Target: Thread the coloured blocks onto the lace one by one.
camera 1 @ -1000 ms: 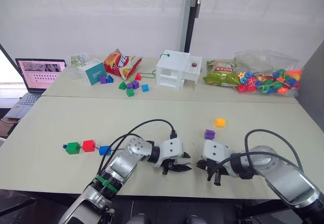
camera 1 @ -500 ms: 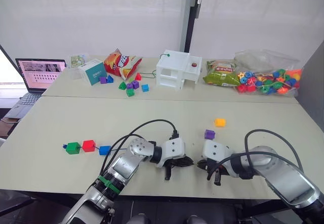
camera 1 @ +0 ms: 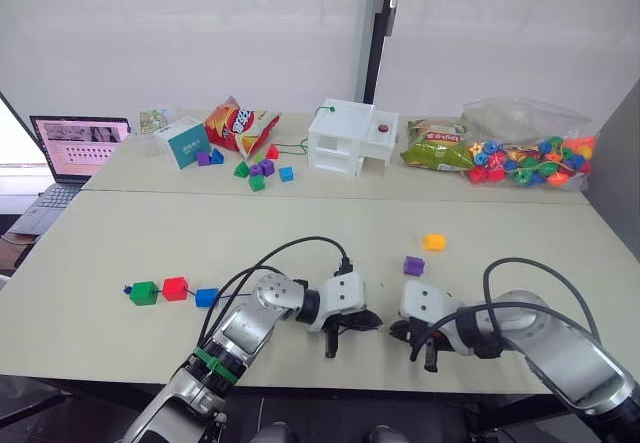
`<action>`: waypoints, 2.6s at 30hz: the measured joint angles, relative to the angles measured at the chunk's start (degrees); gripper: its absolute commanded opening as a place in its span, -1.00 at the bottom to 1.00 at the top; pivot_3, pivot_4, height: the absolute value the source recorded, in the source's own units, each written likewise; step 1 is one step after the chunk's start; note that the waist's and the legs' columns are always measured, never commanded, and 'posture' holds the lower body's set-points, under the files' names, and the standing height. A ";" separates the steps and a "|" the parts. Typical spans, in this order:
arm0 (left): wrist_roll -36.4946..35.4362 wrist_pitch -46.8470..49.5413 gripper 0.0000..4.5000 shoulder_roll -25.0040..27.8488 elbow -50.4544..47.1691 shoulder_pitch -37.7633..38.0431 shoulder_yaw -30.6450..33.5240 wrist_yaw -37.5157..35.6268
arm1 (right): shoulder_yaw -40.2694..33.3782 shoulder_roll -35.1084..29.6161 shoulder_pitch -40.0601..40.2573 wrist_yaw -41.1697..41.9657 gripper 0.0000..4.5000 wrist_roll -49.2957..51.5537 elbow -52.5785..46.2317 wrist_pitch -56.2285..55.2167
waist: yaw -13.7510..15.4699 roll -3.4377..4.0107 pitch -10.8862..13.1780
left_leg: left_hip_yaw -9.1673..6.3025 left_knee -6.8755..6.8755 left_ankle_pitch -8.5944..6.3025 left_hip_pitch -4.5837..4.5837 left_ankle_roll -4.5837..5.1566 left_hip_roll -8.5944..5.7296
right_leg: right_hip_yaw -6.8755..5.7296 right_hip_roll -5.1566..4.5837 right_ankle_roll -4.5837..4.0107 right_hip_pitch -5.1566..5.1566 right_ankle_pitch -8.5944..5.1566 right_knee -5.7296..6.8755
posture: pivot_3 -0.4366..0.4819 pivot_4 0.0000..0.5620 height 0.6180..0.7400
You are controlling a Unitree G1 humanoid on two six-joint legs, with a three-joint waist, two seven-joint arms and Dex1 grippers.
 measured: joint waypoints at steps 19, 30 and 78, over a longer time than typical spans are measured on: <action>-0.24 -0.31 -0.34 1.37 -1.20 0.23 -0.66 -1.38 | 0.02 -0.05 -0.42 0.02 -1.00 0.13 0.00 0.04 | 0.02 0.00 0.00 | -0.01 0.00 0.00 0.00 0.00 0.00 | 0.00 0.01 0.00 0.00 0.00 0.00 | -0.05 -0.47 1.00; 0.57 -0.74 -0.34 -0.45 0.04 0.19 -0.55 -0.68 | 0.01 -0.06 -0.43 -0.30 -1.00 0.88 -0.54 0.56 | 0.02 0.00 0.00 | 0.00 0.00 0.00 0.00 0.00 0.00 | 0.00 0.00 0.00 0.00 0.00 0.00 | -0.05 -0.47 1.00; -6.68 11.09 -1.00 13.63 -10.90 4.22 8.11 -3.50 | -22.86 33.28 21.70 -39.01 0.82 2.72 -18.87 12.64 | -0.14 0.06 -0.02 | -0.01 -0.07 0.03 0.08 -0.06 -0.01 | 0.05 0.01 0.00 -0.05 0.00 0.10 | -0.05 -0.47 1.00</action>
